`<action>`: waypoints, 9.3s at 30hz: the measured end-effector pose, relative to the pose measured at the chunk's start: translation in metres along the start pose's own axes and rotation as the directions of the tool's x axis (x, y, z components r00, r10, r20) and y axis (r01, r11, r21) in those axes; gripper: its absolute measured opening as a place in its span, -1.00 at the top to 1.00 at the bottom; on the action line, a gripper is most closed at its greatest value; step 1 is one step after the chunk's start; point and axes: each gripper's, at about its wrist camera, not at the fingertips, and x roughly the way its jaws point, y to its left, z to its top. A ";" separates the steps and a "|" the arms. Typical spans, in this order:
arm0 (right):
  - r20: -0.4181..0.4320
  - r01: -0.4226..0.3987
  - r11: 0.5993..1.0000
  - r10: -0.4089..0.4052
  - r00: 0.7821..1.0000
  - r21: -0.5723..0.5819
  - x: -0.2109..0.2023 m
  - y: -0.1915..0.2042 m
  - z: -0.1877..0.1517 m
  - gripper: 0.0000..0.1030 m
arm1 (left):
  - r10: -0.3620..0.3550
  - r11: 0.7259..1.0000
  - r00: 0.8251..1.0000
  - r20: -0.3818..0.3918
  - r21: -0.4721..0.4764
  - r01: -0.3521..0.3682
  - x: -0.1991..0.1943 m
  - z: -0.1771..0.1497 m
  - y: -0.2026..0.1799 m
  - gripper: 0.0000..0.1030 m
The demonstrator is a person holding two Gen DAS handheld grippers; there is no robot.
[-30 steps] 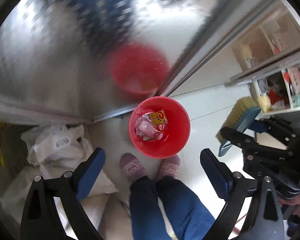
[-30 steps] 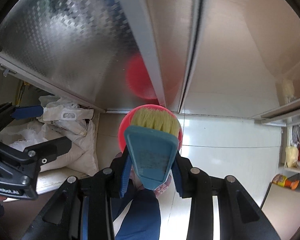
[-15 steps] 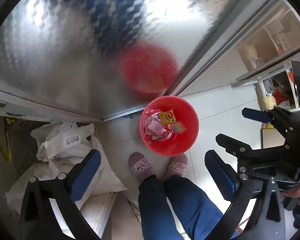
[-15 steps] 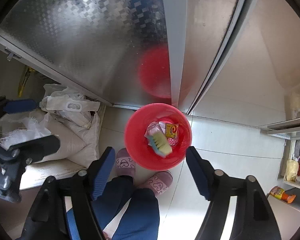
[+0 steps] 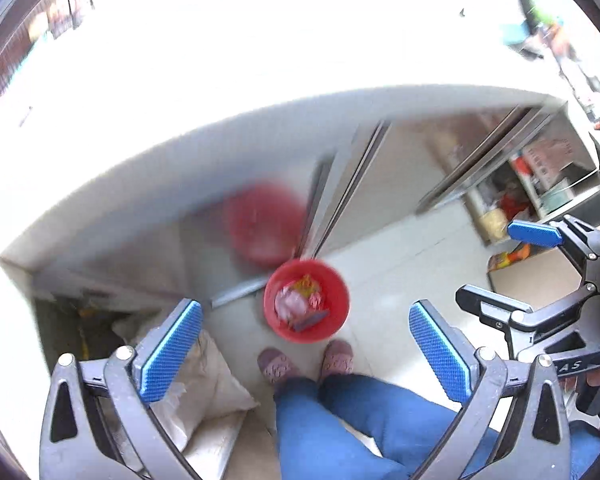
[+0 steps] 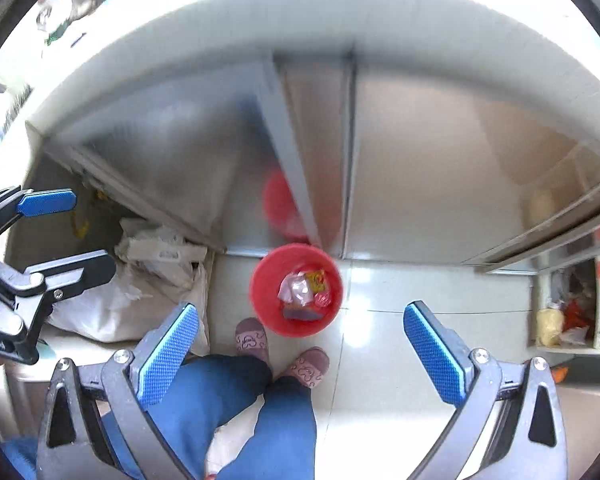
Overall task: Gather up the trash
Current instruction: 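Raise both tools back up to the counter, then grasp the white gloves with the left tool, then grasp the brown sauce packet with the right tool while the left tool holds the gloves, then carry the white gloves and sauce packet down toward the red bin, then open the right tool over the red bin while the left tool releases the gloves, then raise both tools back up to the counter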
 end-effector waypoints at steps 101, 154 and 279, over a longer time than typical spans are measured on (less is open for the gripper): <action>-0.199 -0.242 0.705 0.144 0.969 -0.666 0.048 0.265 0.315 -0.78 | 0.052 0.957 0.994 -0.098 -0.280 -0.078 -0.072 0.098 0.355 0.87; -0.015 -0.135 0.684 0.178 0.984 -0.717 -0.029 0.214 0.238 0.87 | 0.082 0.977 0.996 -0.030 -0.197 -0.086 -0.131 0.094 0.220 0.86; -0.132 -0.134 0.961 0.104 0.986 -0.241 0.136 0.030 -0.015 -0.79 | 0.121 0.979 0.967 -0.224 -0.133 -0.153 0.109 -0.055 0.045 -0.99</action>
